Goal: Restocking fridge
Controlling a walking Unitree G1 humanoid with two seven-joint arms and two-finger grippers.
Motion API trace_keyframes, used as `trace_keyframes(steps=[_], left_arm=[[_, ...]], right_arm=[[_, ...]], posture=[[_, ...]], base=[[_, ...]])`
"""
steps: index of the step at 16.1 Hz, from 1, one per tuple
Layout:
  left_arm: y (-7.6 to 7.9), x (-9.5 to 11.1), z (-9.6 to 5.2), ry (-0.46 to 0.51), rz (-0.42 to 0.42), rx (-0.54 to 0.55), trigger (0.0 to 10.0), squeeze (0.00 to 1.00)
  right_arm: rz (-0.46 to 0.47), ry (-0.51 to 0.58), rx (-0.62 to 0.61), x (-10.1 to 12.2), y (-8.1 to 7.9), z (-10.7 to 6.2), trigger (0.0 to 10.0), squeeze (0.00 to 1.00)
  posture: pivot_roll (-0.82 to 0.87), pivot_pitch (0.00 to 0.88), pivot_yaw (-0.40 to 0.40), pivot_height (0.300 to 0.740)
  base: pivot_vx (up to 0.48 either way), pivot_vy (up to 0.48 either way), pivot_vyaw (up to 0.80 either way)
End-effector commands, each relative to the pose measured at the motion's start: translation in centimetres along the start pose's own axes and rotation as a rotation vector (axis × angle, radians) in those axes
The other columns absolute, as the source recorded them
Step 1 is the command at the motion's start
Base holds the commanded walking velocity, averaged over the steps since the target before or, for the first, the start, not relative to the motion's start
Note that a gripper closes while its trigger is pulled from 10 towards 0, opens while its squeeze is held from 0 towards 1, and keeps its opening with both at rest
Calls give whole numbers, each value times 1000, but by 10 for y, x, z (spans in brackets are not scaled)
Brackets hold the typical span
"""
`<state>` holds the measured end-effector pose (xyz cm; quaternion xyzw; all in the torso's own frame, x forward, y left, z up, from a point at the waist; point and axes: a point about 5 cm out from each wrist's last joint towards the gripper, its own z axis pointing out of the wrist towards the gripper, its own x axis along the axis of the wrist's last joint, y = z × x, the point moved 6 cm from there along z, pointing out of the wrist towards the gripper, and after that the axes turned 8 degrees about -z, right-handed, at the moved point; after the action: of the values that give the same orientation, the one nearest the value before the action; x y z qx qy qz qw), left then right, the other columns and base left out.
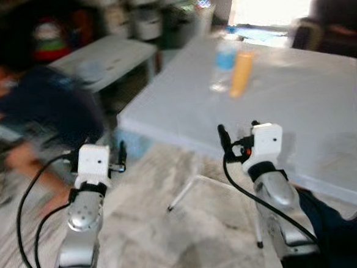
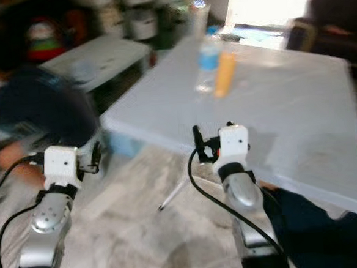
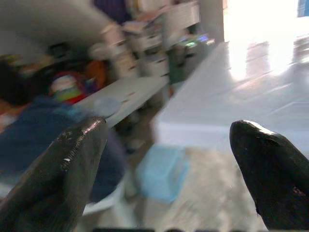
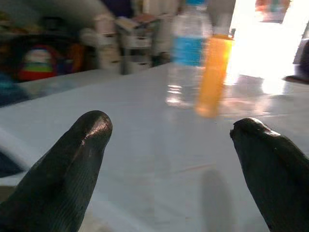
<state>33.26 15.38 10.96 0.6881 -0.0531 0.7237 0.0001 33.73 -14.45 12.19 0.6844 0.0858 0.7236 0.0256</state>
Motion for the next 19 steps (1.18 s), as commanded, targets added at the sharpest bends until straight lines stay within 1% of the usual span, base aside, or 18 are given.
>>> trace_keyframes(steps=[1,7,10,13,14,19], left_arm=[[4,4,0,18,4,-12,10000,0],[7,5,1,23,-4,-21,10000,0],[8,5,1,24,-10,-26,10000,0],[10,4,0,19,-19,-29,10000,0],[10,2,-1,13,-38,-27,10000,0],[11,2,-2,13,-57,-29,10000,0]], right_arm=[[-3,6,-11,3,3,3,10000,0],[-12,9,-11,3,3,4,10000,0],[-16,12,-9,4,2,5,10000,0],[-27,1,-25,2,4,5,10000,0],[-27,1,-26,2,4,6,10000,0],[-31,-2,-18,0,2,7,10000,0]], posture=[[20,0,-18,740],[20,0,-17,740],[21,0,-18,740],[22,0,-18,740],[23,0,-18,740],[29,0,-25,740]], base=[[394,274,0],[403,260,0],[428,0,0],[416,0,0],[0,0,-519],[0,0,-800]])
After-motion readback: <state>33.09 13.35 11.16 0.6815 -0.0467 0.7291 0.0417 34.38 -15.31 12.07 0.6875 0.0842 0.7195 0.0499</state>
